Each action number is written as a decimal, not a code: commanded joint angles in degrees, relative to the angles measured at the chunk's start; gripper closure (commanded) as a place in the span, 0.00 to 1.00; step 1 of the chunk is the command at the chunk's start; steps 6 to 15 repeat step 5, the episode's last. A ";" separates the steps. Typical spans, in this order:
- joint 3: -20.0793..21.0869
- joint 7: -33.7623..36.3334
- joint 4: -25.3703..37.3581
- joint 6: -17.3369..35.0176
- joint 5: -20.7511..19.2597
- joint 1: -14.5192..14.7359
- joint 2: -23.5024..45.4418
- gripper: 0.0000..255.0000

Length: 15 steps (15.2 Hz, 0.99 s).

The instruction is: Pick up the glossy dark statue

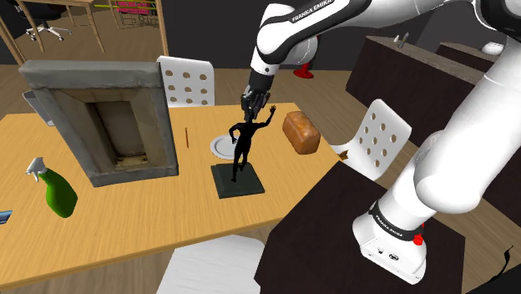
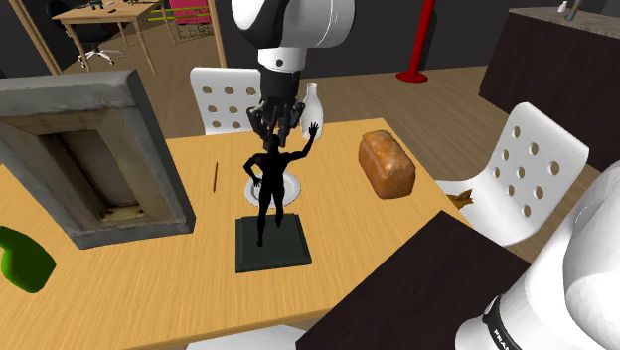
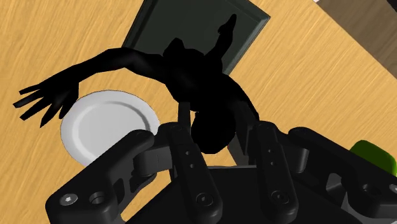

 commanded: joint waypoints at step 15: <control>-0.09 0.81 1.68 -3.26 -0.58 -0.07 -1.71 1.00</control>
